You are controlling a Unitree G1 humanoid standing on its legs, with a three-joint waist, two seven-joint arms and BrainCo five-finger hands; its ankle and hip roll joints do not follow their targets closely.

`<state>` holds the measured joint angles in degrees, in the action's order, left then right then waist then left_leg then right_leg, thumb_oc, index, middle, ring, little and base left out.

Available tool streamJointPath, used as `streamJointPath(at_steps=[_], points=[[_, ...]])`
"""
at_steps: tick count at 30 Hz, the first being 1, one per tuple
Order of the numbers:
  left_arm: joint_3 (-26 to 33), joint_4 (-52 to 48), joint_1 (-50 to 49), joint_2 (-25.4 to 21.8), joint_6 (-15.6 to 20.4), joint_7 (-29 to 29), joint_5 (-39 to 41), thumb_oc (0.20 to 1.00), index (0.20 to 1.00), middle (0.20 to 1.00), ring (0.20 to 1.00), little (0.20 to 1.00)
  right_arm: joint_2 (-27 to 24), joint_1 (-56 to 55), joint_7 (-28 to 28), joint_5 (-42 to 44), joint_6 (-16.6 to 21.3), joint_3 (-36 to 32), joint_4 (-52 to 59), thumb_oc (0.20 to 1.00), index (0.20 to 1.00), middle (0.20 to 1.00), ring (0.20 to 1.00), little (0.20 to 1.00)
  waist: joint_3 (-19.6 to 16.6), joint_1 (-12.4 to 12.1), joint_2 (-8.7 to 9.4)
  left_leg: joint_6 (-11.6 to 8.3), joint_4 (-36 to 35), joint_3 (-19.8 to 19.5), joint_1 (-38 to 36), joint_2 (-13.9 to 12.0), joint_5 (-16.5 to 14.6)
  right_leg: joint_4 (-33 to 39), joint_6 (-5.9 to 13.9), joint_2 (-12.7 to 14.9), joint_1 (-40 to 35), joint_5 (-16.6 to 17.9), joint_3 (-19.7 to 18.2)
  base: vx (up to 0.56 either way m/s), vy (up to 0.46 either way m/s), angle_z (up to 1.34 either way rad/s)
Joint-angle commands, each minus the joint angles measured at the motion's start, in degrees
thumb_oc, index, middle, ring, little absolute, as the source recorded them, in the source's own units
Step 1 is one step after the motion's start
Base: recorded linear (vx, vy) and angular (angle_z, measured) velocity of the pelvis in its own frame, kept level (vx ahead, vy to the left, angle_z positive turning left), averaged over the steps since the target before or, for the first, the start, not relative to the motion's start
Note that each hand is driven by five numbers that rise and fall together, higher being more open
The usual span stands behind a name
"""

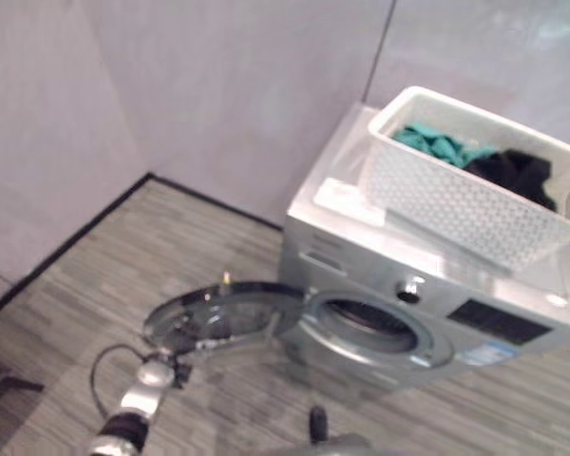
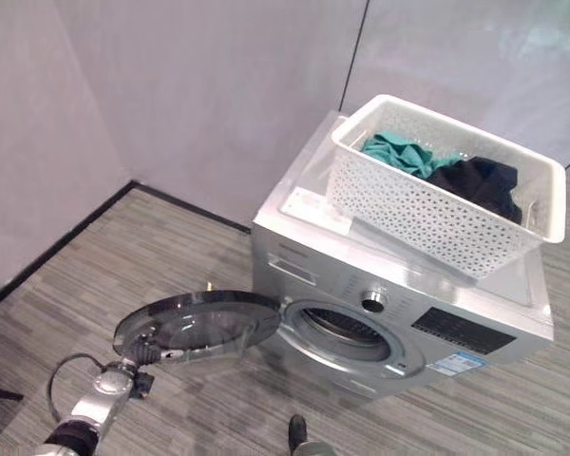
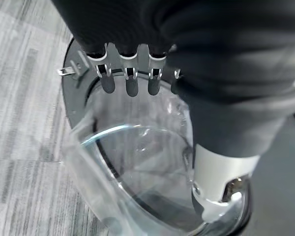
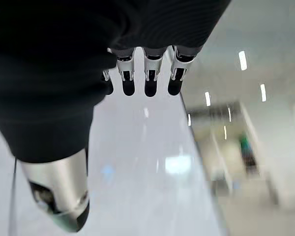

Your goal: Grab the laundry basket,head to the washer,open it,put in the laundry and shut it.

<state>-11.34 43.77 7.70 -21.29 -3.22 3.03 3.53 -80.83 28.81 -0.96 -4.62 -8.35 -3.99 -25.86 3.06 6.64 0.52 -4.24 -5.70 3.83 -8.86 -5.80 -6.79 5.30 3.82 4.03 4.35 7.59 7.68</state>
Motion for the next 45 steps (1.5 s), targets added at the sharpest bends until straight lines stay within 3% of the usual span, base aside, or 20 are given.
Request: streamJointPath(at_steps=[1,3,5,7,16,25,31,37,45], points=[[-3.2,5.2,5.6,-0.1,0.7,-1.3,2.0,1.000,1.000,1.000,1.000,1.000,-1.5,1.5,4.7,4.1,1.6,-0.6,2.7,1.000,1.000,1.000,1.000,1.000,-1.4,0.6,1.56,-0.50,1.7,0.5,-2.0,-4.6,-2.3,-10.3,4.03,4.9,6.4,-5.0,0.4,0.00,-0.020,0.14],[-3.6,6.4,6.4,0.9,1.1,-1.6,4.2,1.000,1.000,1.000,1.000,1.000,-0.6,1.4,6.7,4.1,2.4,2.2,3.3,1.000,1.000,1.000,1.000,1.000,-1.2,0.6,2.00,-0.70,1.0,1.3,-2.2,-4.7,-2.0,-10.2,4.10,4.5,7.0,-4.7,0.2,-0.01,-0.023,-0.01],[-3.5,6.5,7.4,1.8,1.8,-1.1,7.7,1.000,1.000,1.000,1.000,1.000,1.6,9.8,7.7,2.6,2.5,12.5,1.7,1.000,1.000,1.000,1.000,1.000,-0.8,0.2,2.29,-0.77,0.9,2.7,-2.3,-4.8,-1.9,-10.2,4.22,3.7,8.2,-4.2,-0.8,-0.04,-0.026,-0.20],[-4.2,5.5,8.2,1.8,2.1,-1.1,8.8,1.000,1.000,1.000,1.000,1.000,2.9,15.5,7.8,2.3,2.4,18.0,1.2,1.000,1.000,1.000,1.000,1.000,-0.1,0.1,2.23,-0.85,0.9,3.1,-1.8,-5.0,-1.5,-10.4,4.23,3.5,9.1,-4.2,-1.0,-0.03,-0.021,-0.33],[-5.4,4.4,9.8,1.6,1.7,-1.4,9.7,1.000,1.000,1.000,1.000,1.000,2.0,23.9,9.6,-0.7,1.5,26.7,0.1,1.000,1.000,1.000,1.000,1.000,1.3,0.2,2.13,-1.15,1.5,2.9,0.2,-5.6,-0.8,-11.1,3.83,3.4,10.6,-4.5,-0.7,-0.01,-0.009,0.02],[-6.2,5.1,9.6,2.4,0.9,-2.7,9.8,1.000,1.000,1.000,1.000,1.000,-2.2,26.3,11.8,-8.8,0.4,30.4,-2.3,1.000,1.000,1.000,1.000,1.000,2.1,0.6,1.79,-1.43,1.3,3.2,0.6,-6.1,-0.4,-11.1,3.72,3.2,11.4,-4.5,-0.5,0.00,-0.003,0.01],[-6.1,6.1,9.2,2.6,0.6,-3.2,9.6,1.000,1.000,1.000,1.000,1.000,-3.9,24.4,11.7,-10.8,0.2,28.4,-4.3,1.000,1.000,1.000,1.000,1.000,1.9,1.2,1.25,-1.42,1.0,3.6,0.2,-6.0,-0.6,-11.2,3.77,3.0,11.5,-4.5,-0.6,0.00,0.000,0.00],[-5.9,6.7,8.5,2.6,0.7,-3.6,9.9,1.000,1.000,1.000,1.000,1.000,-3.4,21.0,11.6,-11.8,-0.4,25.0,-6.6,1.000,1.000,1.000,1.000,1.000,2.0,1.4,0.55,-1.41,0.9,3.7,0.0,-6.0,-0.5,-11.5,3.73,2.9,12.0,-4.5,-0.8,0.01,-0.005,-0.01],[-6.6,6.9,8.5,2.8,1.0,-3.5,10.9,1.000,1.000,1.000,1.000,1.000,0.3,21.0,12.0,-10.7,-0.4,25.9,-9.2,1.000,1.000,1.000,1.000,1.000,3.4,1.3,-0.65,-1.52,1.0,4.0,1.0,-6.1,0.2,-12.9,3.50,3.0,14.0,-4.9,-0.9,-0.01,-0.009,0.00]])
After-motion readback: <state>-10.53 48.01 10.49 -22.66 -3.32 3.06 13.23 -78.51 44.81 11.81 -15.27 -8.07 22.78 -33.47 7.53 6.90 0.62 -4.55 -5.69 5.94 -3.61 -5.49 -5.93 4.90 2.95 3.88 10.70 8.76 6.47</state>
